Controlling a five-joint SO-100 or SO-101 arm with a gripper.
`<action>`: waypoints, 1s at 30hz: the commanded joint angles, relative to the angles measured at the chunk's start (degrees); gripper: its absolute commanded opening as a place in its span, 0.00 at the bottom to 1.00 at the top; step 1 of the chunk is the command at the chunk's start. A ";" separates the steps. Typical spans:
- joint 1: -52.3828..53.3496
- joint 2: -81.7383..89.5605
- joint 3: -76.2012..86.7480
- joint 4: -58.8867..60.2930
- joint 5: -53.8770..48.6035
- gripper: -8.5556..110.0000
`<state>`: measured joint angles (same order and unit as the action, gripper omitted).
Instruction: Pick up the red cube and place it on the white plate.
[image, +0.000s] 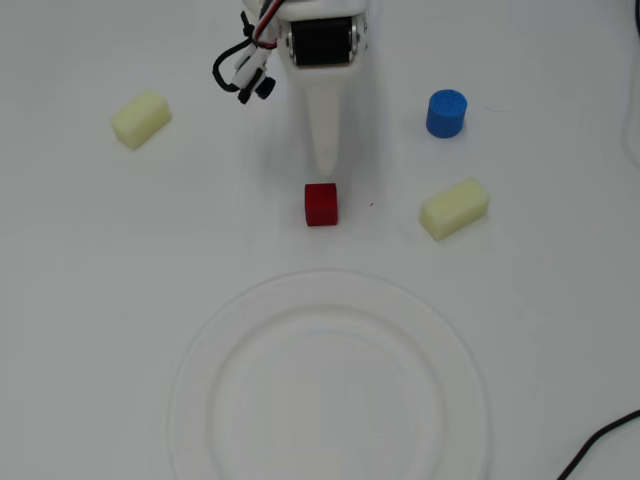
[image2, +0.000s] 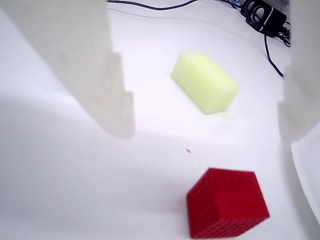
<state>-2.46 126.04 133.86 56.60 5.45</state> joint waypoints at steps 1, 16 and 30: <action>0.88 -2.37 -2.20 -3.52 -1.05 0.27; 3.16 -22.15 -8.96 -11.87 -4.31 0.24; 3.08 -11.34 -9.76 -12.22 -4.13 0.07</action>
<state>0.53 108.37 125.60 44.91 0.62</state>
